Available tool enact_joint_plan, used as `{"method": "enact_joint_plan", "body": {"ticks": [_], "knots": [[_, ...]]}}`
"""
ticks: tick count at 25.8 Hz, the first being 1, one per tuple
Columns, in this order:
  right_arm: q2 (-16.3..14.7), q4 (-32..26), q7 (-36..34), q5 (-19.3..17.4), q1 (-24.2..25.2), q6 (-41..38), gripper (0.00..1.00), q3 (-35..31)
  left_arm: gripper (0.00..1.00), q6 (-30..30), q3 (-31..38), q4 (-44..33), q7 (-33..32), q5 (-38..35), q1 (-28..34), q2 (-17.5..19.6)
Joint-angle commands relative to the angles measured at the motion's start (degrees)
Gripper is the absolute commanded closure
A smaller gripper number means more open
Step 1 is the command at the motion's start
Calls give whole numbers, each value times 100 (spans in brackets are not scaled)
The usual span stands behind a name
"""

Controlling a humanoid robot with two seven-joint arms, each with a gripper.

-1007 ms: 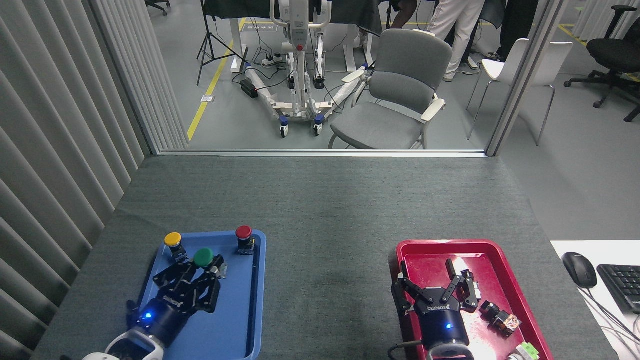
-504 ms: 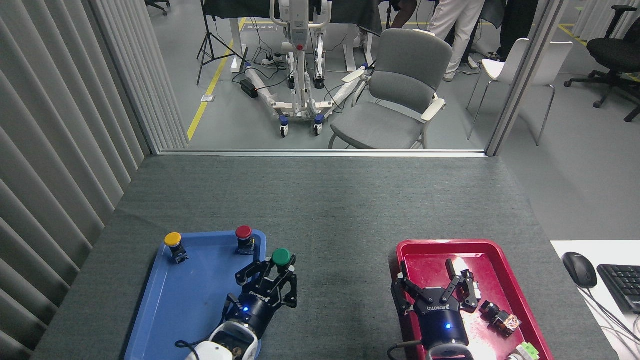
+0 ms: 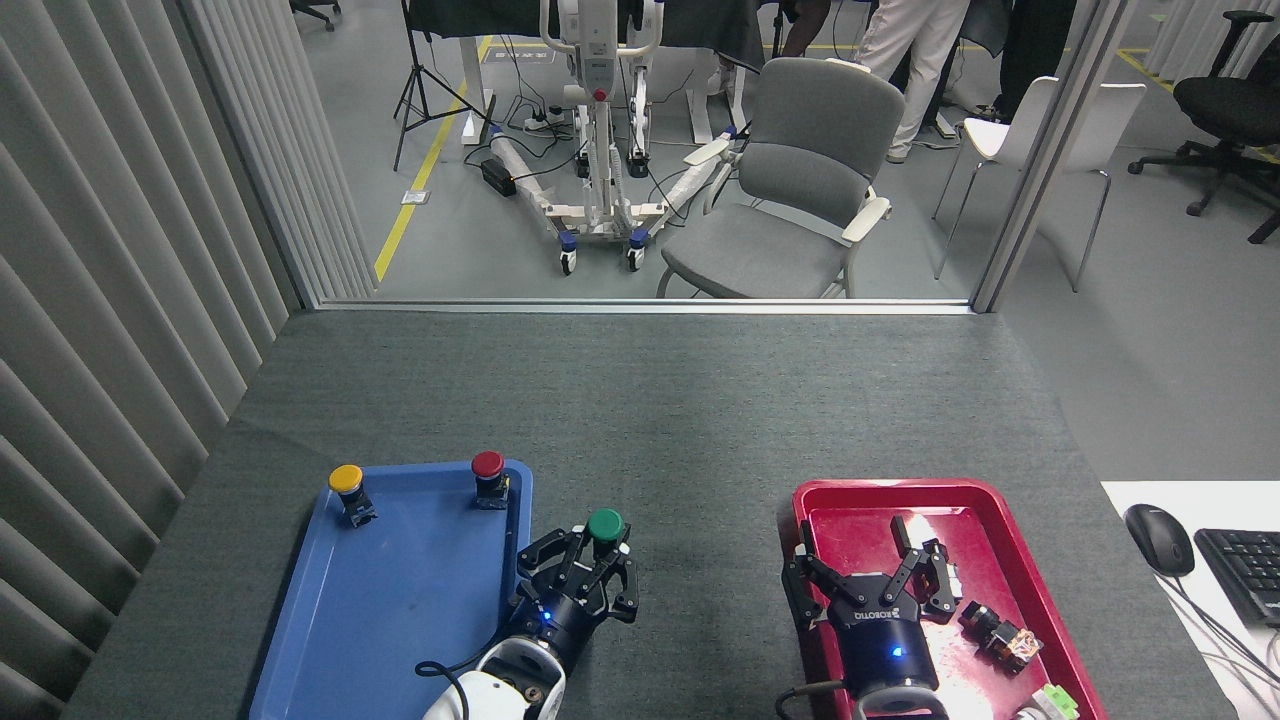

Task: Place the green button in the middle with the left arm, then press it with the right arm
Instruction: 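Carry the green button past the tray edge toward the table middle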

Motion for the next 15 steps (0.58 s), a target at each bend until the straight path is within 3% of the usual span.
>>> {"method": "enact_joint_plan", "body": {"ticks": [1, 7, 10, 15], "knots": [[-1, -13, -11, -2, -6, -5, 0, 0, 81, -333, -115, 112, -44, 3, -87, -23], [16, -5, -20, -2, -32, 3, 0, 0, 81, -412, -106, 156, 17, 30, -96, -32], [16, -13, -20, 6, -32, 12, 0, 0, 71, -544, -106, 332, 26, 47, -105, -41], [8, -13, -29, 6, -32, 3, 0, 9, 71, -640, -115, 727, 44, 38, -105, -155]]}}
